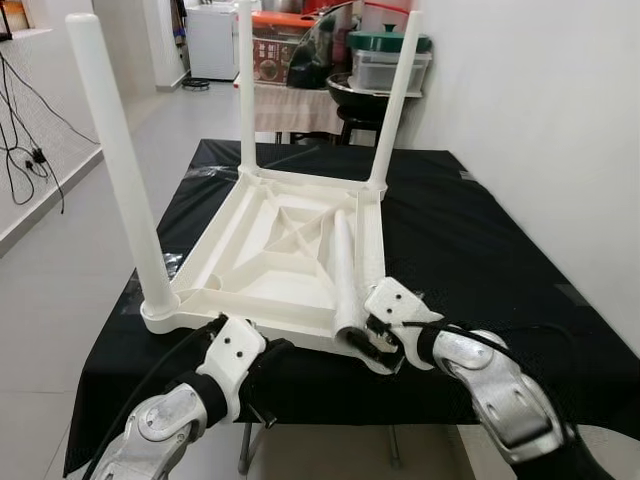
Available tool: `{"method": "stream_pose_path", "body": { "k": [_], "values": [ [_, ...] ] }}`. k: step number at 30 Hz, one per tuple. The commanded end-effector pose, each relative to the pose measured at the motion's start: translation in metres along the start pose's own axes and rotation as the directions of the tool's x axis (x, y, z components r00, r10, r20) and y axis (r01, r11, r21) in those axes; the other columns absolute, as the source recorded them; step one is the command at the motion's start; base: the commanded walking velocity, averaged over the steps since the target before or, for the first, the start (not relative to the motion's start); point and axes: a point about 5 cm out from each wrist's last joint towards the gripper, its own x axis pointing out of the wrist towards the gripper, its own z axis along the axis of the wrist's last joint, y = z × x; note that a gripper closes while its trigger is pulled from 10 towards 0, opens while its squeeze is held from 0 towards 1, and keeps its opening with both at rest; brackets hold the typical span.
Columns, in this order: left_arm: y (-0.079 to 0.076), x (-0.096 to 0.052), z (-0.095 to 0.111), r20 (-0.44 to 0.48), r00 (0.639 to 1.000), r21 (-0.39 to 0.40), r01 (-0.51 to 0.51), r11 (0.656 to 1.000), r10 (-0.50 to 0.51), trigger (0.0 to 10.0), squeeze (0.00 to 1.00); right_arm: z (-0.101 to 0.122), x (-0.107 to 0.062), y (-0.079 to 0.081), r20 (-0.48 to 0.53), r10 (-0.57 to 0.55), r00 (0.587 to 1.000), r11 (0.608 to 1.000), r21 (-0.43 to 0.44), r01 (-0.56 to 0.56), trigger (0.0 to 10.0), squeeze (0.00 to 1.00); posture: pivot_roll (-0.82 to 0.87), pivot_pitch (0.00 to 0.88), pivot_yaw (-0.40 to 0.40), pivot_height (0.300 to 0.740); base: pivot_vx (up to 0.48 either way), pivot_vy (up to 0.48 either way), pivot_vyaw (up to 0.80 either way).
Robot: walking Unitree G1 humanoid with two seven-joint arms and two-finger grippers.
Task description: Building children table
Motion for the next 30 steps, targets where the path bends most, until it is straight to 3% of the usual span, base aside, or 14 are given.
{"method": "stream_pose_path", "body": {
  "k": [1,5,6,8,9,11,12,17,19,30],
  "values": [
    [0.002,0.000,-0.003,-0.010,1.000,-0.001,0.004,1.000,-0.004,10.0,0.00,-0.012,-0.002,-0.012,-0.088,-0.119,0.989,0.992,0.028,0.122,10.0,0.00,-0.06,0.000,-0.092,0.740,0.000,0.000,0.00],
    [0.002,0.001,-0.003,-0.009,1.000,0.001,0.001,1.000,-0.001,10.0,0.00,-0.012,-0.003,-0.007,-0.120,-0.185,0.975,0.979,0.060,0.193,10.0,0.00,-0.06,0.000,-0.093,0.740,0.000,0.000,0.00],
    [0.002,0.002,-0.002,-0.009,1.000,0.001,0.000,1.000,0.000,10.0,0.00,-0.010,-0.003,-0.005,-0.117,-0.213,0.970,0.973,0.069,0.222,9.1,0.00,-0.06,0.000,-0.094,0.740,0.000,0.000,0.00],
    [0.002,0.002,-0.002,-0.009,1.000,0.002,-0.001,1.000,0.001,10.0,0.00,-0.008,-0.002,-0.003,-0.113,-0.233,0.966,0.967,0.075,0.242,9.1,0.00,-0.06,0.000,-0.091,0.740,0.000,0.000,0.00],
    [0.002,0.002,-0.002,-0.008,1.000,0.003,-0.001,1.000,0.001,10.0,0.00,-0.005,-0.001,-0.002,-0.103,-0.253,0.962,0.960,0.095,0.263,3.6,0.00,-0.06,0.000,-0.093,0.740,0.000,0.000,0.00],
    [0.002,0.003,-0.002,-0.008,1.000,0.003,-0.001,1.000,0.001,10.0,0.00,-0.002,0.000,-0.001,-0.096,-0.264,0.960,0.956,0.108,0.274,3.6,0.00,-0.06,0.000,-0.093,0.740,0.000,0.000,0.00],
    [0.002,0.003,-0.002,-0.008,1.000,0.004,-0.001,1.000,0.001,10.0,0.00,0.001,0.002,-0.002,-0.076,-0.283,0.956,0.950,0.115,0.291,0.0,0.00,-0.05,0.000,-0.094,0.740,0.000,0.000,0.00],
    [0.003,0.004,-0.001,-0.008,1.000,0.007,0.001,1.000,-0.001,10.0,0.00,0.013,0.010,-0.006,0.006,-0.359,0.933,0.924,0.140,0.354,0.0,0.00,-0.05,0.000,-0.093,0.740,0.000,0.000,0.00],
    [0.003,0.004,-0.001,-0.008,1.000,0.010,0.001,1.000,0.000,10.0,0.00,0.022,0.016,-0.011,0.066,-0.390,0.919,0.918,0.111,0.381,0.0,0.00,-0.04,0.000,-0.087,0.740,0.000,0.000,0.00],
    [0.003,0.003,-0.001,-0.011,1.000,0.013,0.006,1.000,-0.006,10.0,0.00,0.024,0.022,-0.022,0.081,-0.441,0.894,0.896,0.104,0.432,0.0,0.00,-0.04,0.000,-0.084,0.740,0.000,0.000,0.00]
  ]
}}
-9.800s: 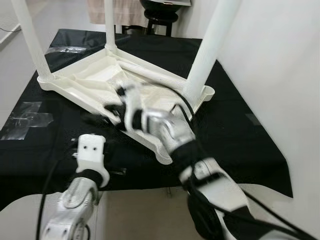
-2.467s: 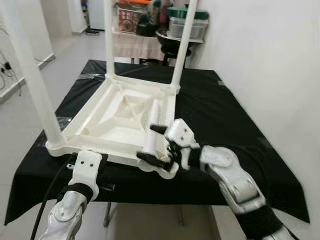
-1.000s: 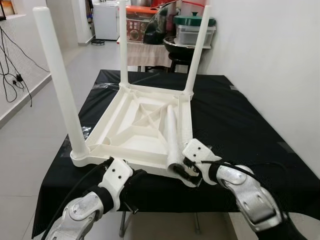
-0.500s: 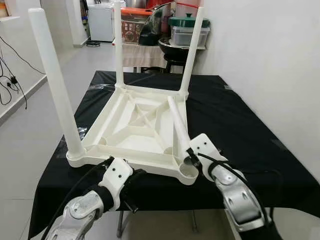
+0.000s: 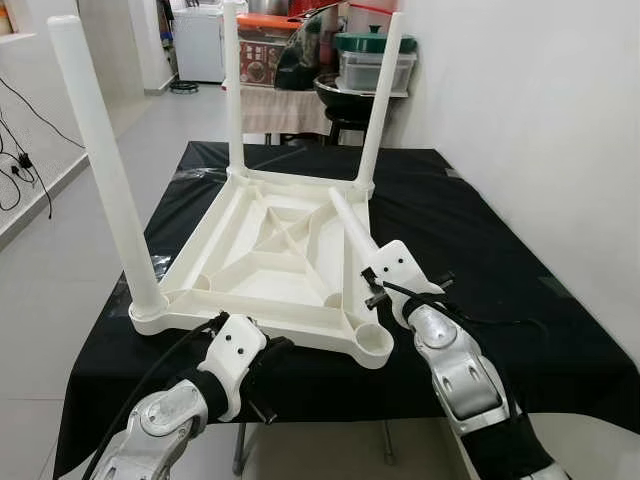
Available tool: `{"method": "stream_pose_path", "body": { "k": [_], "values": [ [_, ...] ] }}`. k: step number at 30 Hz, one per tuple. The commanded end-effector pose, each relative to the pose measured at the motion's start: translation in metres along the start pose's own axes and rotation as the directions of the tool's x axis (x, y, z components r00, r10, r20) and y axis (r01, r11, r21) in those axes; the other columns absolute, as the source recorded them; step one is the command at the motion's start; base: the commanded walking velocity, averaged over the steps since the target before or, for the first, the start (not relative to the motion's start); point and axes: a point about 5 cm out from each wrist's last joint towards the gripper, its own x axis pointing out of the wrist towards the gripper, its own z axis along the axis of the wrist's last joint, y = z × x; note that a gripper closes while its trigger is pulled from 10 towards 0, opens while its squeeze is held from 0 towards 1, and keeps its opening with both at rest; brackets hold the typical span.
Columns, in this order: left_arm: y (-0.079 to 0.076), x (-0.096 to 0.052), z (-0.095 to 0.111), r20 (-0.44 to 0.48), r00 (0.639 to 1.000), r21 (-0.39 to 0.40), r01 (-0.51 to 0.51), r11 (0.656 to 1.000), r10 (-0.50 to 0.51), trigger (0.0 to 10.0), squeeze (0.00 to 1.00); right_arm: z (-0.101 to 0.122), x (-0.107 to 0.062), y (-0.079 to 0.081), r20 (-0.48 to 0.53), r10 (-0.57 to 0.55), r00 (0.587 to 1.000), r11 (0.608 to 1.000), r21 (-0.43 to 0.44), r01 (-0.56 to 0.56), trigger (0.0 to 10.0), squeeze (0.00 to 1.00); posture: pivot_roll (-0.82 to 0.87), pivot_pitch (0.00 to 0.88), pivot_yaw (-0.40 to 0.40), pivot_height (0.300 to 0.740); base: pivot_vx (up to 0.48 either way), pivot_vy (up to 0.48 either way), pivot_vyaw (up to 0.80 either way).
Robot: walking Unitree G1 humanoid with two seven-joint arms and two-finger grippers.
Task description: Building children table
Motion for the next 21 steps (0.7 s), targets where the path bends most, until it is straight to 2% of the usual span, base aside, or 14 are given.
{"method": "stream_pose_path", "body": {
  "k": [1,5,6,7,8,11,13,15,16,17,18,19,20,21],
  "values": [
    [0.001,0.000,-0.001,-0.010,1.000,0.014,0.008,1.000,-0.008,10.0,0.00,0.002,0.003,-0.013,0.016,-0.061,0.998,0.997,0.040,0.060,0.0,0.00,-0.04,0.000,-0.081,0.740,0.000,0.000,0.00],
    [0.004,0.001,0.002,0.003,1.000,0.025,0.002,1.000,-0.002,10.0,0.00,0.005,0.004,-0.028,0.039,-0.116,0.992,0.984,0.139,0.110,0.0,0.00,-0.04,0.000,-0.076,0.740,0.000,0.000,0.00],
    [0.008,0.004,0.007,0.025,1.000,0.021,-0.006,1.000,0.006,10.0,0.00,0.010,0.003,-0.044,0.061,-0.172,0.983,0.961,0.228,0.154,0.0,0.00,-0.05,0.000,-0.068,0.740,0.000,0.000,0.00],
    [0.015,0.010,0.020,0.076,0.997,0.018,-0.020,1.000,0.018,10.0,0.00,0.019,0.001,-0.073,0.093,-0.272,0.958,0.886,0.412,0.212,0.0,0.00,-0.06,0.000,-0.061,0.740,0.000,0.000,0.00],
    [0.015,0.010,0.020,0.076,0.997,0.018,-0.020,1.000,0.018,10.0,0.00,0.019,0.001,-0.073,0.093,-0.272,0.958,0.886,0.412,0.212,0.0,0.00,-0.06,0.000,-0.061,0.740,0.000,0.000,0.00],
    [0.018,0.016,0.031,0.117,0.993,0.012,-0.022,1.000,0.021,10.0,0.00,0.024,0.000,-0.090,0.097,-0.324,0.941,0.805,0.550,0.221,0.0,0.00,-0.06,0.000,-0.057,0.740,0.000,0.000,0.00],
    [0.023,0.023,0.048,0.182,0.983,0.000,-0.024,1.000,0.024,10.0,0.00,0.035,0.000,-0.104,0.138,-0.350,0.927,0.681,0.716,0.150,0.0,0.00,-0.07,0.000,-0.050,0.740,0.000,0.000,0.00],
    [0.023,0.023,0.048,0.182,0.983,0.000,-0.024,1.000,0.024,10.0,0.00,0.035,0.000,-0.104,0.138,-0.350,0.927,0.681,0.716,0.150,0.0,0.00,-0.07,0.000,-0.050,0.740,0.000,0.000,0.00],
    [0.026,0.027,0.062,0.232,0.972,-0.023,-0.019,1.000,0.024,10.0,0.00,0.045,0.000,-0.109,0.200,-0.338,0.919,0.591,0.806,0.042,0.0,0.00,-0.07,0.000,-0.051,0.740,0.000,0.000,0.00],
    [0.026,0.027,0.062,0.232,0.972,-0.023,-0.019,1.000,0.024,10.0,0.00,0.045,0.000,-0.109,0.200,-0.338,0.919,0.591,0.806,0.042,0.0,0.00,-0.07,0.000,-0.051,0.740,0.000,0.000,0.00],
    [0.031,0.029,0.079,0.298,0.954,-0.071,-0.012,0.997,0.033,10.0,0.00,0.060,-0.003,-0.108,0.338,-0.290,0.895,0.465,0.867,-0.177,0.0,0.00,-0.07,0.000,-0.050,0.740,0.000,0.000,0.00],
    [0.031,0.029,0.079,0.298,0.954,-0.071,-0.012,0.997,0.033,10.0,0.00,0.060,-0.003,-0.108,0.338,-0.290,0.895,0.465,0.867,-0.177,0.0,0.00,-0.07,0.000,-0.050,0.740,0.000,0.000,0.00],
    [0.036,0.028,0.094,0.357,0.933,-0.117,0.001,0.993,0.042,10.0,0.00,0.077,-0.012,-0.101,0.515,-0.235,0.824,0.362,0.834,-0.417,0.0,0.00,-0.06,0.000,-0.051,0.740,0.000,0.000,0.00],
    [0.036,0.028,0.094,0.357,0.933,-0.117,0.001,0.993,0.042,10.0,0.00,0.077,-0.012,-0.101,0.515,-0.235,0.824,0.362,0.834,-0.417,0.0,0.00,-0.06,0.000,-0.051,0.740,0.000,0.000,0.00]
  ]
}}
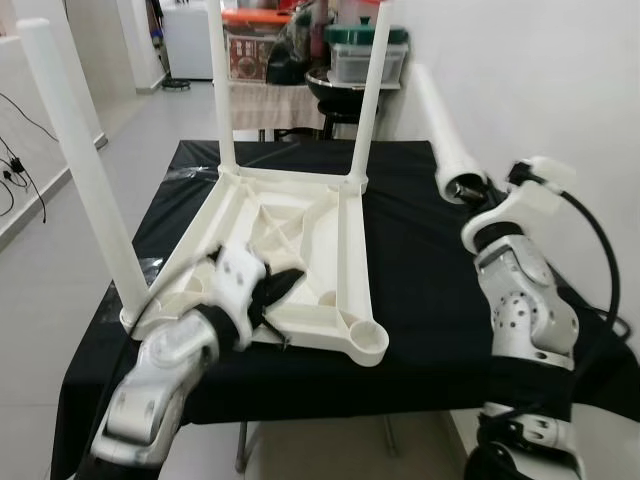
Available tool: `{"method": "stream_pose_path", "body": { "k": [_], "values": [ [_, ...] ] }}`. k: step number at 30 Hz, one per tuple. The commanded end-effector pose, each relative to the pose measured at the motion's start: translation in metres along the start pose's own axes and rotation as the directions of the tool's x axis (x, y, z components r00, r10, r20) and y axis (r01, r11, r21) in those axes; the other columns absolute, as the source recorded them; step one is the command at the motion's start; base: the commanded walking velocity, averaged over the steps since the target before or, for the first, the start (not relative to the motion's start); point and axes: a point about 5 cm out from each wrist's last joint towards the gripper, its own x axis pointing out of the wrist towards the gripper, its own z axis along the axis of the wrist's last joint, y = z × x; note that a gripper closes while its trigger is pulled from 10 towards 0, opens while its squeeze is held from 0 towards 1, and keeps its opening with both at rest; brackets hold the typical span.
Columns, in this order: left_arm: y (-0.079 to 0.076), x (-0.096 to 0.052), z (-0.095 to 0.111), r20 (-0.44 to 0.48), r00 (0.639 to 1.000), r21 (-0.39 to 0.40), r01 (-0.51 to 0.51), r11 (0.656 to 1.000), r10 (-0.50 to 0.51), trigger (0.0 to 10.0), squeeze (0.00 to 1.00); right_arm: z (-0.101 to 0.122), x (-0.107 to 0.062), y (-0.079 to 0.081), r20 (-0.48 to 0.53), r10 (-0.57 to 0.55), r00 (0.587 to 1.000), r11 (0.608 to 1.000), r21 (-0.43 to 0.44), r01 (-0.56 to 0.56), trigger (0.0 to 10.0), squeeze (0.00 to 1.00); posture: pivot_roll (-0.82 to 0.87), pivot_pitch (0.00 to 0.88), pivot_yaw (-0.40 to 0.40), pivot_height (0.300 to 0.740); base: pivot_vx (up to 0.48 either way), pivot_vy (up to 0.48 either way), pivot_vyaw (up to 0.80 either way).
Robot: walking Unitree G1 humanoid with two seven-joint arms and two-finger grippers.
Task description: Building children table
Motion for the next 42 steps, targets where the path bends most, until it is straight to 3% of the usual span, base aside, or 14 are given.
{"method": "stream_pose_path", "body": {
  "k": [1,2,4,5,10,11,13,14,16,17,19,20,34,42],
  "values": [
    [0.004,0.001,0.012,0.050,0.999,-0.079,-0.006,0.997,0.009,10.0,0.00,0.017,-0.006,0.033,0.116,0.296,0.948,0.941,0.134,-0.310,0.0,0.00,-0.06,0.000,-0.052,0.740,0.000,0.000,0.00],
    [0.004,0.001,0.012,0.050,0.999,-0.079,-0.006,0.997,0.009,10.0,0.00,0.017,-0.006,0.033,0.116,0.296,0.948,0.941,0.134,-0.310,0.0,0.00,-0.06,0.000,-0.052,0.740,0.000,0.000,0.00],
    [0.013,0.003,0.037,0.158,0.987,-0.172,0.022,0.985,0.006,10.0,0.00,0.018,-0.021,0.051,0.204,0.490,0.848,0.811,0.249,-0.529,1.6,0.00,-0.05,0.000,-0.052,0.740,0.000,0.000,0.00],
    [0.018,0.003,0.049,0.206,0.978,-0.202,0.043,0.978,0.000,10.0,0.00,0.021,-0.024,0.055,0.247,0.526,0.814,0.762,0.287,-0.580,0.0,0.00,-0.04,0.000,-0.050,0.740,0.000,0.000,0.00],
    [0.029,0.002,0.078,0.323,0.946,-0.267,0.108,0.958,-0.017,10.0,0.00,0.028,-0.031,0.065,0.319,0.610,0.725,0.648,0.326,-0.688,0.0,0.00,-0.04,0.000,-0.046,0.740,0.000,0.000,0.00],
    [0.030,0.001,0.089,0.374,0.927,-0.289,0.157,0.944,-0.039,10.0,0.00,0.025,-0.036,0.071,0.291,0.671,0.682,0.613,0.300,-0.731,2.8,0.00,-0.04,0.000,-0.045,0.740,0.000,0.000,0.00],
    [0.030,0.000,0.098,0.416,0.907,-0.298,0.201,0.933,-0.063,10.0,0.00,0.021,-0.040,0.076,0.259,0.715,0.649,0.586,0.284,-0.759,4.6,0.00,-0.04,0.000,-0.045,0.740,0.000,0.000,0.00],
    [0.028,-0.003,0.106,0.457,0.884,-0.303,0.259,0.917,-0.098,10.0,0.00,0.016,-0.044,0.079,0.221,0.753,0.620,0.561,0.277,-0.780,10.0,0.00,-0.04,0.000,-0.044,0.740,0.000,0.000,0.00],
    [0.026,-0.004,0.112,0.483,0.867,-0.304,0.297,0.905,-0.122,10.0,0.00,0.012,-0.047,0.081,0.198,0.774,0.601,0.544,0.276,-0.792,10.0,0.00,-0.04,0.000,-0.044,0.740,0.000,0.000,0.00],
    [0.020,-0.009,0.118,0.522,0.833,-0.288,0.373,0.882,-0.181,10.0,0.50,0.007,-0.050,0.081,0.171,0.793,0.584,0.530,0.278,-0.801,10.0,0.00,-0.04,0.000,-0.045,0.740,0.000,0.000,0.00],
    [0.017,-0.013,0.123,0.546,0.808,-0.279,0.425,0.861,-0.222,10.0,0.50,0.004,-0.053,0.082,0.156,0.807,0.570,0.516,0.282,-0.808,10.0,0.00,-0.04,0.000,-0.045,0.740,0.000,0.000,0.00],
    [0.015,-0.017,0.128,0.579,0.776,-0.274,0.473,0.837,-0.248,10.0,1.00,0.000,-0.056,0.082,0.140,0.823,0.550,0.497,0.290,-0.818,10.0,0.00,-0.04,0.000,-0.042,0.740,0.000,0.000,0.00],
    [0.021,-0.032,0.149,0.635,0.726,-0.258,0.520,0.814,-0.262,10.0,1.00,-0.021,-0.074,0.090,0.070,0.903,0.424,0.376,0.350,-0.858,10.0,0.00,-0.04,0.000,-0.045,0.740,0.000,0.000,0.00],
    [0.026,-0.036,0.157,0.661,0.706,-0.266,0.537,0.800,-0.254,10.0,1.00,-0.035,-0.078,0.085,0.005,0.915,0.404,0.375,0.367,-0.852,10.0,0.00,-0.03,0.000,-0.045,0.740,0.000,0.000,0.00]
  ]
}}
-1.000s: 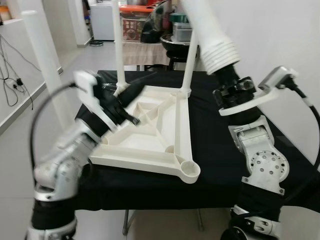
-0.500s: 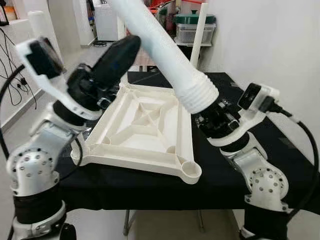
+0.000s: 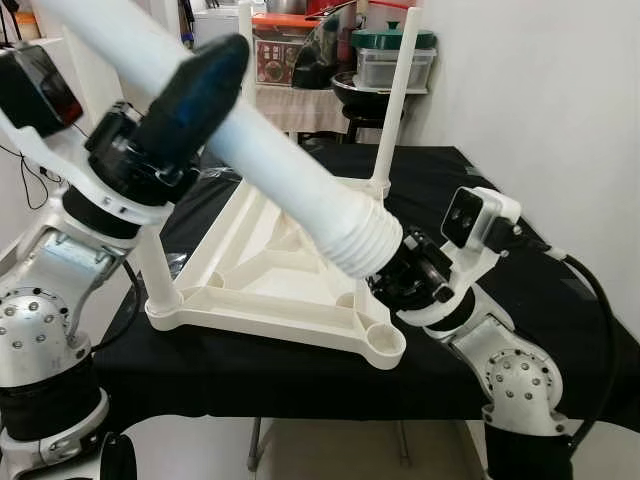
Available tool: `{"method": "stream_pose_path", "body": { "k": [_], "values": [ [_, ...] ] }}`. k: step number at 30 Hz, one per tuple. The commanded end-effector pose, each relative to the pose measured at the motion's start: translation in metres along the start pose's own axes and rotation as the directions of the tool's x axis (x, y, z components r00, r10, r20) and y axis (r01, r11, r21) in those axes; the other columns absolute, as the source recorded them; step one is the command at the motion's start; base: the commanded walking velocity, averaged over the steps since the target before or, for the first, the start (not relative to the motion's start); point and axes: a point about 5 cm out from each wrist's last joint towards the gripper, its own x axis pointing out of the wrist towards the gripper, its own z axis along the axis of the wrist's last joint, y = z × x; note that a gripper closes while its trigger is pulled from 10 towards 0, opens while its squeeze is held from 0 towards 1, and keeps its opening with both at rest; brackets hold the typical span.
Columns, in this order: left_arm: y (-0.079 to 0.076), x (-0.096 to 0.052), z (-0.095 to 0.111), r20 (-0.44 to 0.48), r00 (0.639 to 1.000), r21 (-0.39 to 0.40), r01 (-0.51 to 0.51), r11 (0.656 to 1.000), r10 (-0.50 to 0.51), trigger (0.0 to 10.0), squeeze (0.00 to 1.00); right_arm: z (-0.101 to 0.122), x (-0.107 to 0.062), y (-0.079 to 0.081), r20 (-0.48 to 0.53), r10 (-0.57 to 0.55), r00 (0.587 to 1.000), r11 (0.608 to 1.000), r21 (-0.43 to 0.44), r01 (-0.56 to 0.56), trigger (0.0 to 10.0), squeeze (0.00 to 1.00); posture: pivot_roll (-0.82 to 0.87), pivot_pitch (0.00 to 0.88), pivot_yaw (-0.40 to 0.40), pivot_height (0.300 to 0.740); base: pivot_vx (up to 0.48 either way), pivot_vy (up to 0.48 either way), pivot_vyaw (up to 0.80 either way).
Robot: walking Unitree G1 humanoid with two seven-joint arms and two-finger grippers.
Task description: Building children table
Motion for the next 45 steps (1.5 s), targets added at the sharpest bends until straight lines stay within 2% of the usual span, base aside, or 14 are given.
{"method": "stream_pose_path", "body": {
  "k": [1,4,5,6,7,8,10,11,25,26,27,28,38,45],
  "values": [
    [-0.003,0.003,0.006,0.020,1.000,-0.020,0.024,1.000,-0.023,10.0,1.00,-0.008,-0.004,-0.004,-0.054,-0.017,0.998,1.000,-0.014,0.016,10.0,0.00,-0.03,0.000,-0.045,0.740,0.000,0.000,0.00],
    [-0.006,0.005,0.012,0.087,0.995,-0.103,0.053,0.993,-0.044,10.0,0.84,-0.017,-0.011,-0.012,-0.117,-0.069,0.991,0.997,-0.033,0.065,10.0,0.00,-0.03,0.000,-0.045,0.740,0.000,0.000,0.00],
    [-0.007,0.005,0.016,0.123,0.991,-0.139,0.069,0.988,-0.052,10.0,0.13,-0.020,-0.014,-0.017,-0.140,-0.104,0.985,0.994,-0.045,0.098,10.0,0.00,-0.03,0.000,-0.045,0.740,0.000,0.000,0.00],
    [-0.008,0.006,0.019,0.152,0.987,-0.167,0.086,0.982,-0.060,10.0,0.00,-0.022,-0.015,-0.020,-0.150,-0.124,0.981,0.992,-0.051,0.117,10.0,0.00,-0.03,0.000,-0.046,0.740,0.000,0.000,0.00],
    [-0.009,0.005,0.022,0.171,0.983,-0.186,0.099,0.977,-0.067,10.0,0.00,-0.022,-0.016,-0.021,-0.153,-0.133,0.979,0.991,-0.052,0.127,10.0,0.00,-0.04,0.000,-0.048,0.740,0.000,0.000,0.00],
    [-0.010,0.005,0.025,0.190,0.979,-0.201,0.117,0.973,-0.079,2.3,0.00,-0.023,-0.017,-0.022,-0.157,-0.139,0.978,0.990,-0.054,0.132,10.0,0.00,-0.04,0.000,-0.048,0.740,0.000,0.000,0.00],
    [-0.011,0.004,0.026,0.200,0.976,-0.209,0.128,0.969,-0.086,2.3,0.00,-0.023,-0.017,-0.022,-0.158,-0.140,0.977,0.990,-0.056,0.133,10.0,0.00,-0.04,0.000,-0.048,0.740,0.000,0.000,0.00],
    [-0.013,0.003,0.027,0.202,0.975,-0.214,0.137,0.967,-0.093,0.0,0.00,-0.022,-0.018,-0.023,-0.160,-0.145,0.976,0.989,-0.057,0.137,10.0,0.00,-0.04,0.000,-0.049,0.740,0.000,0.000,0.00],
    [-0.013,0.001,0.037,0.219,0.973,-0.239,0.123,0.963,-0.070,0.0,0.00,-0.020,-0.022,-0.033,-0.134,-0.226,0.965,0.972,-0.095,0.215,10.0,0.00,-0.05,0.000,-0.053,0.740,0.000,0.000,0.00],
    [-0.011,0.001,0.040,0.221,0.973,-0.235,0.115,0.965,-0.062,0.0,0.00,-0.020,-0.023,-0.034,-0.119,-0.241,0.963,0.969,-0.084,0.232,10.0,0.62,-0.05,0.000,-0.057,0.740,0.000,0.000,0.00],
    [-0.011,0.001,0.040,0.221,0.973,-0.235,0.115,0.965,-0.062,0.0,0.00,-0.020,-0.023,-0.034,-0.119,-0.241,0.963,0.969,-0.084,0.232,10.0,0.62,-0.05,0.000,-0.057,0.740,0.000,0.000,0.00],
    [-0.008,0.001,0.044,0.228,0.972,-0.229,0.106,0.968,-0.052,0.0,0.00,-0.019,-0.024,-0.036,-0.099,-0.253,0.962,0.967,-0.065,0.248,10.0,1.00,-0.05,0.000,-0.058,0.740,0.000,0.000,0.00],
    [-0.002,0.003,0.067,0.294,0.955,-0.187,0.099,0.977,-0.040,0.0,0.00,-0.021,-0.036,-0.043,-0.126,-0.357,0.925,0.933,-0.098,0.347,10.0,1.00,-0.05,0.000,-0.064,0.740,0.000,0.000,0.00],
    [0.001,0.004,0.095,0.306,0.951,-0.084,0.076,0.994,-0.047,0.0,0.00,-0.023,-0.061,-0.057,-0.167,-0.567,0.807,0.822,-0.187,0.539,10.0,1.00,-0.05,0.000,-0.067,0.740,0.000,0.000,0.00]
  ]
}}
